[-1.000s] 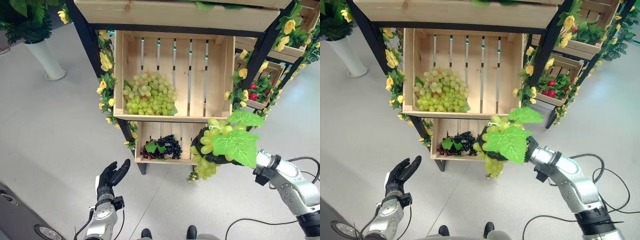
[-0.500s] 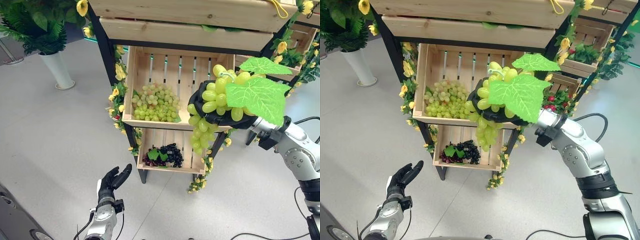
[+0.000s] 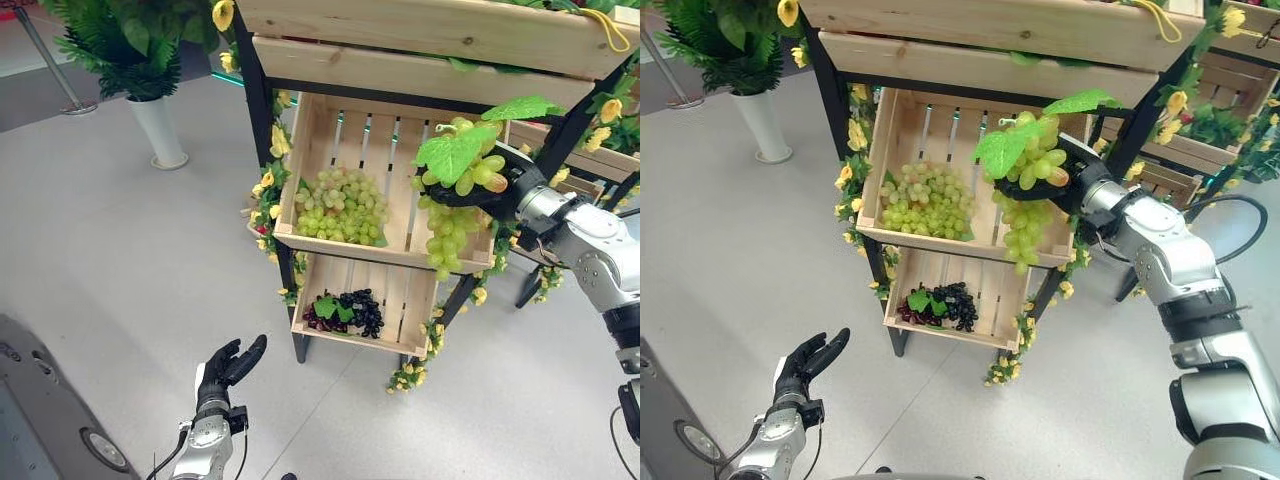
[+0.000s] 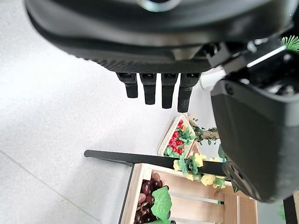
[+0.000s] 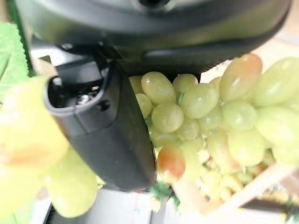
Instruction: Pick up the fruits from the basket on one side to the basket on the other side
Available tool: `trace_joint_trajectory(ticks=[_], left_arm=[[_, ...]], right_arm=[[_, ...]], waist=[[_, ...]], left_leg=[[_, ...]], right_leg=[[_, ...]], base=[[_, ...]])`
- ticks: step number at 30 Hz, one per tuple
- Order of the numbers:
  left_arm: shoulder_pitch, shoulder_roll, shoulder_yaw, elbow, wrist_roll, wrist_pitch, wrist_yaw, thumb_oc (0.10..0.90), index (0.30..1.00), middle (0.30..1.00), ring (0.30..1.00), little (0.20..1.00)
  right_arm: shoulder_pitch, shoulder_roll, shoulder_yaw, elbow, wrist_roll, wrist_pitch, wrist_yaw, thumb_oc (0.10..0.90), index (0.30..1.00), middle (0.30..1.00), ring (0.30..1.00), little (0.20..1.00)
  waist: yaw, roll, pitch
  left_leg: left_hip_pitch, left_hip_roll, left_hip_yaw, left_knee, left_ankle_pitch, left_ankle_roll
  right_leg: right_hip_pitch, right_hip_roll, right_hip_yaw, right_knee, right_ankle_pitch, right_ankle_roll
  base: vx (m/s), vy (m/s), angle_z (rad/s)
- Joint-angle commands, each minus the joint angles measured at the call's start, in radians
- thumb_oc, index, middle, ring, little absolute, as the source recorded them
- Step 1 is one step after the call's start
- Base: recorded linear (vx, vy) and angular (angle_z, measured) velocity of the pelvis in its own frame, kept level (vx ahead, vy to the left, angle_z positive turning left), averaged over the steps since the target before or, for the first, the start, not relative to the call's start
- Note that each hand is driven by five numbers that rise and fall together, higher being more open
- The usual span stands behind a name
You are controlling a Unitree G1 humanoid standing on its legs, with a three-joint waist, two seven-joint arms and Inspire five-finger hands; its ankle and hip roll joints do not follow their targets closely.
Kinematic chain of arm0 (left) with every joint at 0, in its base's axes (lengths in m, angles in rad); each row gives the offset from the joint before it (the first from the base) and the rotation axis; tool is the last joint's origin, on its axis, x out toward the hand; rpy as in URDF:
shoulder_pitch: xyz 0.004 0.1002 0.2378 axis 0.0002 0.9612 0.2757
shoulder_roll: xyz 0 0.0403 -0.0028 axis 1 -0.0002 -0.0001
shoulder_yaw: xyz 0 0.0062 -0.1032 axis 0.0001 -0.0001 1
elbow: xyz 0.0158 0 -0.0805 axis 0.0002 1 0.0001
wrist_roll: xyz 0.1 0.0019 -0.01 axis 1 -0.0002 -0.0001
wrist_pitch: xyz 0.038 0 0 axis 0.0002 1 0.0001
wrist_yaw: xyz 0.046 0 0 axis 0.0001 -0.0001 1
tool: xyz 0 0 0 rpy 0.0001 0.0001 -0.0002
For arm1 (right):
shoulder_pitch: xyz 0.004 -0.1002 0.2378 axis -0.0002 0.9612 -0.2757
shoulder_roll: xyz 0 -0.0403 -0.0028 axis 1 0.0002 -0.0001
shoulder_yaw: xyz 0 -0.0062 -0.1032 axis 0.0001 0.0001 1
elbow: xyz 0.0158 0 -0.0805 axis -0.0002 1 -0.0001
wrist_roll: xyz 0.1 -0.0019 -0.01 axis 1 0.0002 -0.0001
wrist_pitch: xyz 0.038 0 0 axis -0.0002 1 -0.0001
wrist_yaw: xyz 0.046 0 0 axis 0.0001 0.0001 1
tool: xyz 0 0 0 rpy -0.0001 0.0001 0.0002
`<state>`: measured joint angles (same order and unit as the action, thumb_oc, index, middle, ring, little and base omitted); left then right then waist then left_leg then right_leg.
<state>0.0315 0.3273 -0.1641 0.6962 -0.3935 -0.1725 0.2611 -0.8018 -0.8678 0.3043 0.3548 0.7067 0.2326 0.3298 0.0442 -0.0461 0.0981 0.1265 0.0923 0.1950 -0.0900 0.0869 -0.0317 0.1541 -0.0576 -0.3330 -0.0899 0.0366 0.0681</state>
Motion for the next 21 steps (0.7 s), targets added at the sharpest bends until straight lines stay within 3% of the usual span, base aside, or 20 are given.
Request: trace_joint_trajectory(ticks=[1,11,21], left_arm=[[-0.072,0.085,-0.067,-0.095,0.019,-0.084,-0.03,0.8,0.9,0.9,0.9,0.9],[-0.026,0.093,-0.11,-0.101,-0.005,-0.104,-0.058,0.8,0.9,0.9,0.9,0.9],[-0.031,0.092,-0.124,-0.106,-0.023,-0.103,-0.066,0.8,0.9,0.9,0.9,0.9]], right_arm=[[-0.266,-0.065,0.032,0.096,-0.093,-0.184,-0.104,0.4,0.3,0.3,0.3,0.3],[-0.422,-0.123,0.242,0.362,-0.343,-0.288,-0.166,0.4,0.3,0.3,0.3,0.3],[-0.428,-0.088,0.327,0.554,-0.548,-0.292,-0.125,0.4,0.3,0.3,0.3,0.3]], waist=[[0.05,-0.043,-0.054],[0.094,-0.042,-0.048],[0.124,-0.034,-0.037]], left_leg=[[0.05,-0.046,-0.028,0.003,-0.158,0.003],[0.044,-0.05,-0.063,0.003,-0.15,0.004],[0.051,-0.048,-0.078,0.003,-0.155,0.003]], right_leg=[[0.047,-0.038,0.013,0.003,-0.062,0.003],[0.061,-0.039,-0.017,0.003,-0.065,0.0],[0.078,-0.038,-0.027,0.003,-0.076,0.0]], base=[[0.02,0.015,0.22],[0.01,0.0,0.13],[0.01,-0.006,0.06]])
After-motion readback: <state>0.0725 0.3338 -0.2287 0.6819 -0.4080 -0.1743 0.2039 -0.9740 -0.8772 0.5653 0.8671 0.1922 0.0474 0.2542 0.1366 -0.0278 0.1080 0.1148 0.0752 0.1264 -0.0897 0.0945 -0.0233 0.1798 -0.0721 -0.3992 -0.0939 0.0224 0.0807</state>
